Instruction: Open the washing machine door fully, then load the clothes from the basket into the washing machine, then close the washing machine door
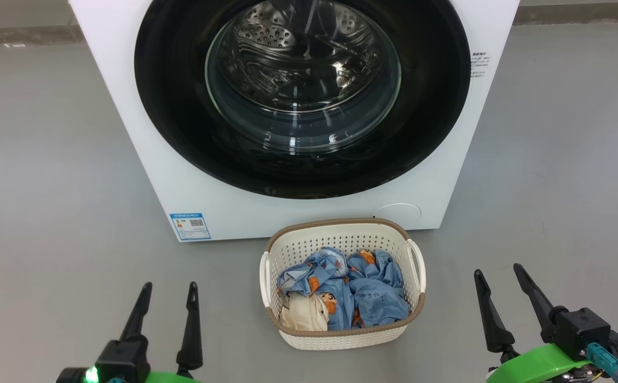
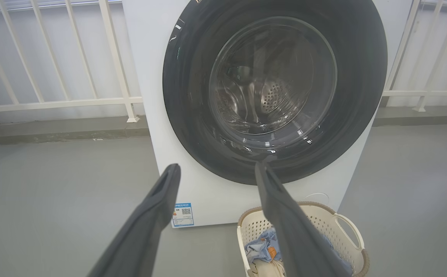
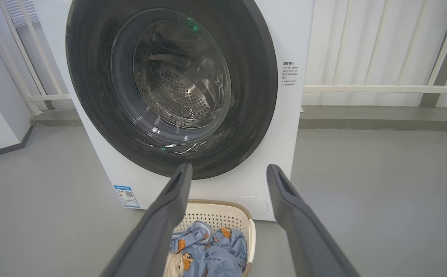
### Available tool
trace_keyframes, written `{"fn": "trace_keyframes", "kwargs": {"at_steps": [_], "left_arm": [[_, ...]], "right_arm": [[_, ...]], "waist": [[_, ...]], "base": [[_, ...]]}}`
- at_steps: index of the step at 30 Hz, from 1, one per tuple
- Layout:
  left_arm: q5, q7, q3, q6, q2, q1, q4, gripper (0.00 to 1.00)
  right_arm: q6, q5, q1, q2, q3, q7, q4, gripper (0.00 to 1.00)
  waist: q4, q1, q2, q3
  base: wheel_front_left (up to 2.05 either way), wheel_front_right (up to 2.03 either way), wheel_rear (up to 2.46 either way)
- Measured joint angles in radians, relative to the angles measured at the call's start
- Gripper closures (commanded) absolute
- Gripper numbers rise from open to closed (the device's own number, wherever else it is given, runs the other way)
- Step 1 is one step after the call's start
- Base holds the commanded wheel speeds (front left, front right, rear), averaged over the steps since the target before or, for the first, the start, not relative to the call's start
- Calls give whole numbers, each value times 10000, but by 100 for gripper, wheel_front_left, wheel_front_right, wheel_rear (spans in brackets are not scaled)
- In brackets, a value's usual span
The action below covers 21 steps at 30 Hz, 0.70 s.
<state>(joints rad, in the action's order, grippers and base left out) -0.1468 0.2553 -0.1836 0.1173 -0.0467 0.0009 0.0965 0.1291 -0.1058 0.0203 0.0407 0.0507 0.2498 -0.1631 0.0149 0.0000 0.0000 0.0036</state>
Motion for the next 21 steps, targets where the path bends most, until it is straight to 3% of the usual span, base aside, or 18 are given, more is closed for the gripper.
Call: {"fn": "trace_keyframes", "kwargs": {"at_steps": [14,21], "left_arm": [[-102,0,-2,-94,2,1,12,0],[-387,0,-31,-382,2,6,69,0]], "right_arm": [[0,-27,6,0,6,0,-25,0],[0,-29,8,0,-12,0,-42,0]], "waist": [[12,0,0,-19],[19,0,0,-22]], "base": [[0,0,0],[11,-3,-8]]}}
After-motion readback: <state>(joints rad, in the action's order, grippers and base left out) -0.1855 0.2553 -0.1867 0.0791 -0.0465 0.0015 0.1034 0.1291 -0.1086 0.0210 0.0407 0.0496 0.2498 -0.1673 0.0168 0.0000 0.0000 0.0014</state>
